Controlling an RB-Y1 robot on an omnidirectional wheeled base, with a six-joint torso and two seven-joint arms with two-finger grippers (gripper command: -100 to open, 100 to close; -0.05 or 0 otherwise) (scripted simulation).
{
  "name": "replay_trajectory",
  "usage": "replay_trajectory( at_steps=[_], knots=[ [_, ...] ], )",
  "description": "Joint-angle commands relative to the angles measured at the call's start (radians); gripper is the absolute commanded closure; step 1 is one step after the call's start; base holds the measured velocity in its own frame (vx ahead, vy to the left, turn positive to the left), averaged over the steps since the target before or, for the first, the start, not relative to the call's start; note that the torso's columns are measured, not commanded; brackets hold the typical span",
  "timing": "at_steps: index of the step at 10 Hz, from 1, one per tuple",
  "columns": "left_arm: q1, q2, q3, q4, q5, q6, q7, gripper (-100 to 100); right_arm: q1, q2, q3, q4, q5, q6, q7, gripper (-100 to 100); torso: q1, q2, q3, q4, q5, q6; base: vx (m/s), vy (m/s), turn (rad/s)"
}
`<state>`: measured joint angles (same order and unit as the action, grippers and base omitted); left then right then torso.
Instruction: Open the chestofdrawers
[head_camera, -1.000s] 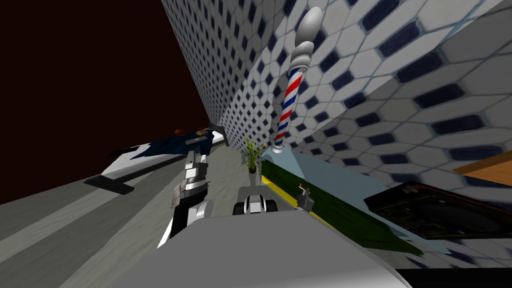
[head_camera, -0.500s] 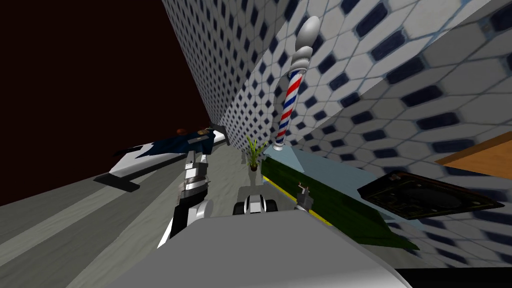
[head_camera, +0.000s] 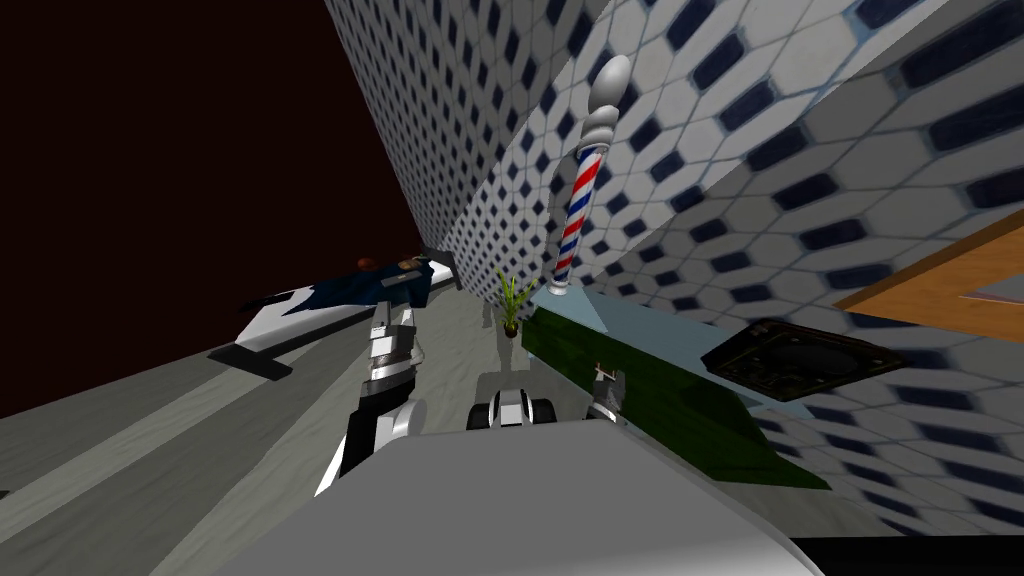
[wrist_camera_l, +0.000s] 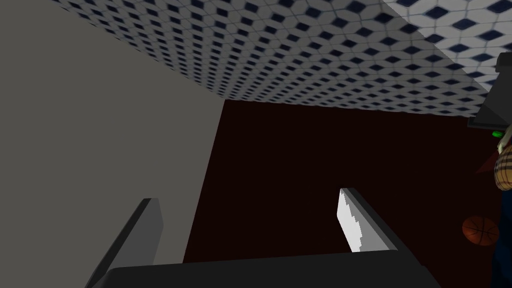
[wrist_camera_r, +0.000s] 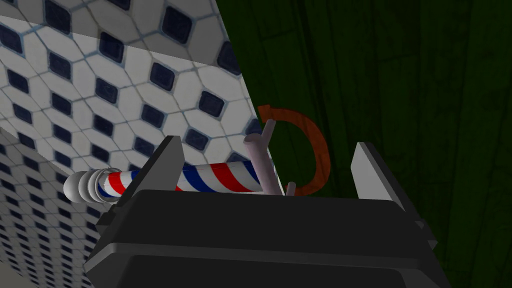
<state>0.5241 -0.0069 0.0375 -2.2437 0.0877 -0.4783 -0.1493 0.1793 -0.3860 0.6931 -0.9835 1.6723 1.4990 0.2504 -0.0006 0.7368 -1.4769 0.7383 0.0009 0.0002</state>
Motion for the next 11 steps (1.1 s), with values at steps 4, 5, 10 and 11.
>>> replay_trajectory(
  at_steps=[4, 5, 10, 11],
  knots=[
    [0.000, 0.000, 0.000, 0.000, 0.000, 0.000, 0.000, 0, -0.054, -0.075, -0.050, -0.103, -0.052, -0.105, 0.095, -100, 0.000, 0.000, 0.000, -0.001, -0.001, 0.000, -0.069, 0.038, -0.021],
    [0.000, 0.000, 0.000, 0.000, 0.000, 0.000, 0.000, 0, -0.064, -0.092, -0.061, -0.128, -0.063, -0.127, 0.116, -100, 0.001, 0.001, 0.001, 0.000, -0.001, 0.000, -0.078, 0.040, -0.033],
    [0.000, 0.000, 0.000, 0.000, 0.000, 0.000, 0.000, 0, -0.080, -0.115, -0.076, -0.157, -0.083, -0.166, 0.147, 0, 0.004, 0.003, 0.002, 0.002, 0.002, 0.000, -0.040, 0.029, -0.013],
    [0.000, 0.000, 0.000, 0.000, 0.000, 0.000, 0.000, 0, -0.079, -0.114, -0.075, -0.156, -0.084, -0.167, 0.146, 0, 0.002, 0.002, 0.001, 0.002, 0.002, 0.000, 0.000, 0.000, 0.000]
  ],
)
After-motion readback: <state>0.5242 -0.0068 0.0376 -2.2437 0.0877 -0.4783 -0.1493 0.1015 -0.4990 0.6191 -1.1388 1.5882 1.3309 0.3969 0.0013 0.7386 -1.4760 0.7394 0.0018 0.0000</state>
